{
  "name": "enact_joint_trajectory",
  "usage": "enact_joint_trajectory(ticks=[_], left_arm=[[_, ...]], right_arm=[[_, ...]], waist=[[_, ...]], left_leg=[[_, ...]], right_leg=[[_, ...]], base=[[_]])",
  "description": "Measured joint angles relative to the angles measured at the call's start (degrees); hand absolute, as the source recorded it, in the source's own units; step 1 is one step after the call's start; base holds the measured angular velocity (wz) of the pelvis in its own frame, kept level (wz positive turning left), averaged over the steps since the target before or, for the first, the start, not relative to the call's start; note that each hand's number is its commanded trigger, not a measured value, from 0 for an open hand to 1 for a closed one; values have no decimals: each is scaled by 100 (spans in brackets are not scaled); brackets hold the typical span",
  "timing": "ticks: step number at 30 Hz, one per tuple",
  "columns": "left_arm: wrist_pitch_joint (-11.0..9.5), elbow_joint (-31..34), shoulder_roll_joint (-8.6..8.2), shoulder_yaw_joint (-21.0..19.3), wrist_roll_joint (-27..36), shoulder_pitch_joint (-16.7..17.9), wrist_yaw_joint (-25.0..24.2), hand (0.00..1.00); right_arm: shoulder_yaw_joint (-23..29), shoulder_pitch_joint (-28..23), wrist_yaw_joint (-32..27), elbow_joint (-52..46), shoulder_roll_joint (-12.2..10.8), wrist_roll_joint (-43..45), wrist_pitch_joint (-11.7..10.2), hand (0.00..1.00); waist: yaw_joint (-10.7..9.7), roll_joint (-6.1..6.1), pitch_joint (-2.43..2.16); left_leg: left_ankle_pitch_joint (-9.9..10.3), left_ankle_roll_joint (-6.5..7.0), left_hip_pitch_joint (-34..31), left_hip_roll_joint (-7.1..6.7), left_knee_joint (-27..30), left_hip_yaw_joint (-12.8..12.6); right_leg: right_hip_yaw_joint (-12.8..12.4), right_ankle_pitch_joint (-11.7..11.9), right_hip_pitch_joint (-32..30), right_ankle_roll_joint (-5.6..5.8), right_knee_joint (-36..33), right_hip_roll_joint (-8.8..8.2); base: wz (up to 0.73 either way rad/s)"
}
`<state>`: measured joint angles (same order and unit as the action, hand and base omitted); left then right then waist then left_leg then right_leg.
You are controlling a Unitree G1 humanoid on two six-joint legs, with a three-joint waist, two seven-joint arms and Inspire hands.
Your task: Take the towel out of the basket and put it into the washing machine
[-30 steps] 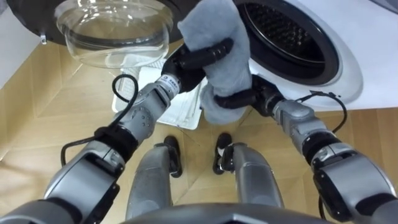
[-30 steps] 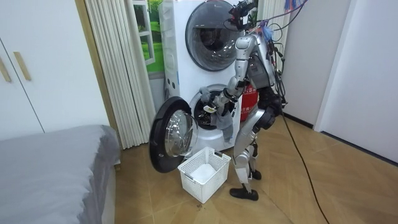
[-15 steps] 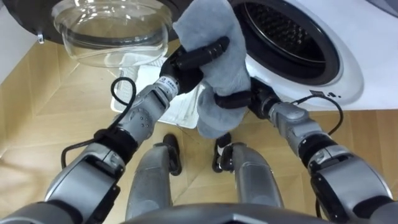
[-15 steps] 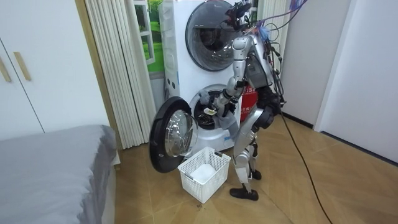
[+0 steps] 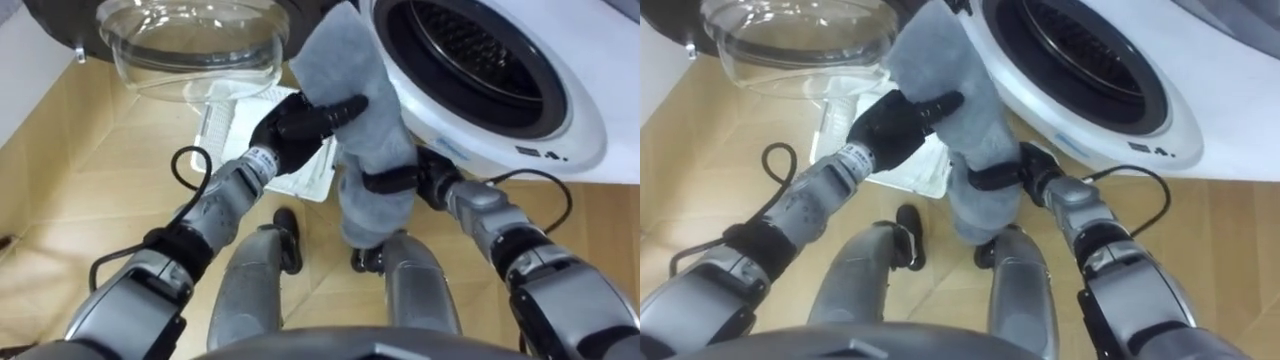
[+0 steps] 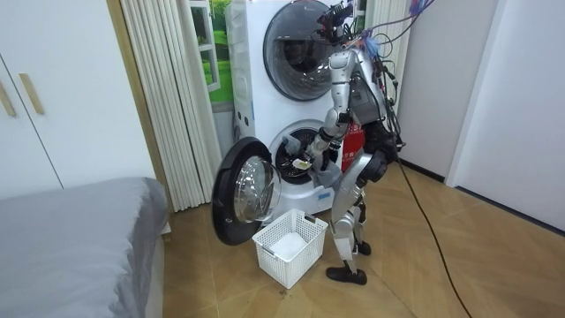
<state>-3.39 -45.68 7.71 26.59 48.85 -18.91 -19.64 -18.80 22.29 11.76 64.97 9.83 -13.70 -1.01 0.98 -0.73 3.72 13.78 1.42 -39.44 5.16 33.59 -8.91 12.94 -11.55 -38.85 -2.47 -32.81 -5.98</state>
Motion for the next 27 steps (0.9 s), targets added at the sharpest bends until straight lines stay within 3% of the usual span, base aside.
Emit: enact_joint_trajectory(ticks=[2,5,8,11,18,23,27], left_arm=[[-35,-189,11,8,-820,30,150,0],[-37,-251,-5,-163,-1979,243,570,0],[-46,-329,-4,-268,-2905,360,954,0],[-82,-658,5,-287,-3439,371,1287,0],[-62,-985,-6,-280,-3740,513,1730,0],[-23,-993,-18,-288,-3837,614,1940,0],[49,-995,11,-293,-4094,649,1998,0]], right_arm=[[0,-14,-68,44,20,-232,2,100],[212,-17,-101,165,35,-536,-18,100],[291,-29,-165,226,162,-1071,-18,100],[459,1,-259,435,200,-1604,-15,100],[534,-56,-555,577,294,-2467,62,100],[674,-71,-565,719,347,-3396,207,100],[902,14,-566,900,356,-4168,231,100]], waist=[[106,-45,23],[120,-91,18],[201,-103,14],[239,-106,11],[229,-103,9],[191,-97,3],[200,-74,-15]], left_leg=[[0,0,-31,-4,11,-33],[-5,-5,-43,-51,7,-39],[-5,-4,-56,-85,16,-60],[-6,-2,-59,-92,25,-49],[-46,64,-56,-186,28,-53],[-83,127,-58,-309,63,-71],[-87,136,-70,-358,77,-108]], right_leg=[[-13,0,-53,0,-3,12],[-22,-11,-100,14,-29,-3],[-47,-40,-154,27,-96,-11],[-37,-41,-150,26,-104,-18],[-41,-57,-164,48,-129,-123],[-86,-147,-256,118,-409,-309],[-137,-152,-291,125,-477,-316]], base=[[-8],[0],[0],[1],[4],[10],[1]])
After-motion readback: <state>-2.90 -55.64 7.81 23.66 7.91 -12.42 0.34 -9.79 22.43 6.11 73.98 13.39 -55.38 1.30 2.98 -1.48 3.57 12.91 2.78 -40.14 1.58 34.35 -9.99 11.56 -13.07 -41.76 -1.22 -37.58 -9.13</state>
